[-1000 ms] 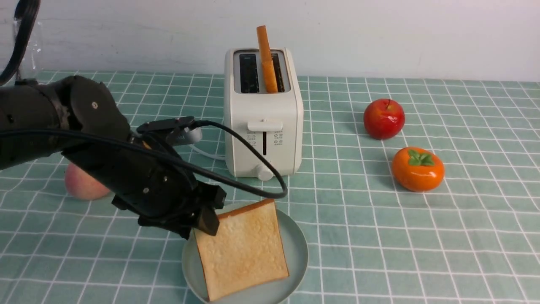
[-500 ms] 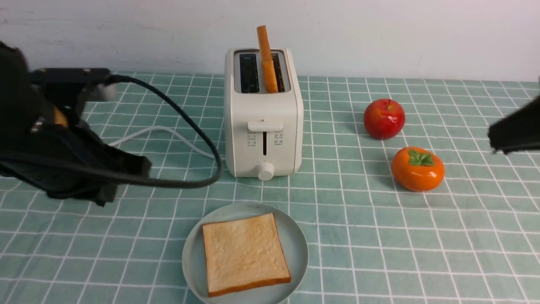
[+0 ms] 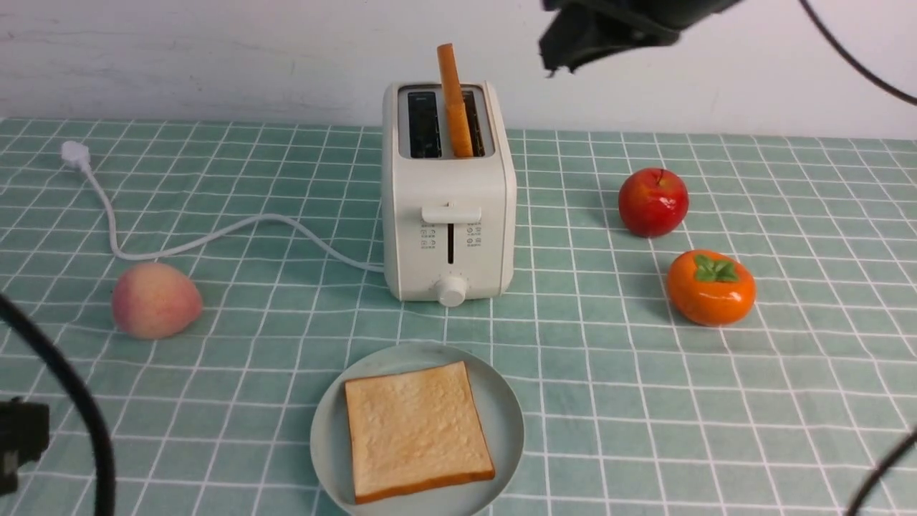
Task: Take toasted bread from bread machine on blue coffee table place on plate.
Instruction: 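Grasp the toast slice in the toaster and pull it up out of the slot with the right gripper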
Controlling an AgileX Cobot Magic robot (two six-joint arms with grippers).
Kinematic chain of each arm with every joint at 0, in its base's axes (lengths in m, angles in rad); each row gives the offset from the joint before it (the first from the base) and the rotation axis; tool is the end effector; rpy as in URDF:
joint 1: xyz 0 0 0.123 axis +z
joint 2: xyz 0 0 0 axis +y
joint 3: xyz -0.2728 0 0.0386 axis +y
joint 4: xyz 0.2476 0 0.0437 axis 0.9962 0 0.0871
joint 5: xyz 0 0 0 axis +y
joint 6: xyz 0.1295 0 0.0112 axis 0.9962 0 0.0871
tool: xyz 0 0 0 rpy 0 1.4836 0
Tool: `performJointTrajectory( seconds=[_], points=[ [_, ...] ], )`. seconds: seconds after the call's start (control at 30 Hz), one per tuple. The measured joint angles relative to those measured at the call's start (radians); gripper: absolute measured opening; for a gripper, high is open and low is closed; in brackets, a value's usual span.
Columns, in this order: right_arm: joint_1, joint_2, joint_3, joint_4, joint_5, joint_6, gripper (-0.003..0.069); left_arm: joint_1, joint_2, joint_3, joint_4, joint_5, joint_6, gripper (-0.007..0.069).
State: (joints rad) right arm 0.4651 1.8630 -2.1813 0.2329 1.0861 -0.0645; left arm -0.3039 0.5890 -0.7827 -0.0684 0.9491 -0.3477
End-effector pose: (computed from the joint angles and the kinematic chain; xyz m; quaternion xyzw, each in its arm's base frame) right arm 0.3785 0.2196 0.4131 -0.2302 0.8664 0.1989 0.3960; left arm 0.1229 -0.0461 0.3168 -0.0255 0.8990 -0.1714 0.4022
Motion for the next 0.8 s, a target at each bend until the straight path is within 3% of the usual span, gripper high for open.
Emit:
performJointTrajectory(
  seconds=[0.17, 0.4, 0.8],
  points=[
    [0.026, 0.161, -0.116, -0.086, -0.101, 0.029, 0.0261, 0.0, -0.021, 0.006, -0.021, 0.014, 0.0, -0.0014],
    [0.028, 0.294, -0.124, -0.089, -0.281, 0.055, 0.0354, 0.0, -0.02, 0.006, -0.03, 0.043, -0.001, -0.0014],
    [0.029, 0.392, -0.126, -0.092, -0.388, 0.055, 0.0393, 0.0, -0.02, 0.006, -0.014, 0.043, -0.001, -0.0014]
  ],
)
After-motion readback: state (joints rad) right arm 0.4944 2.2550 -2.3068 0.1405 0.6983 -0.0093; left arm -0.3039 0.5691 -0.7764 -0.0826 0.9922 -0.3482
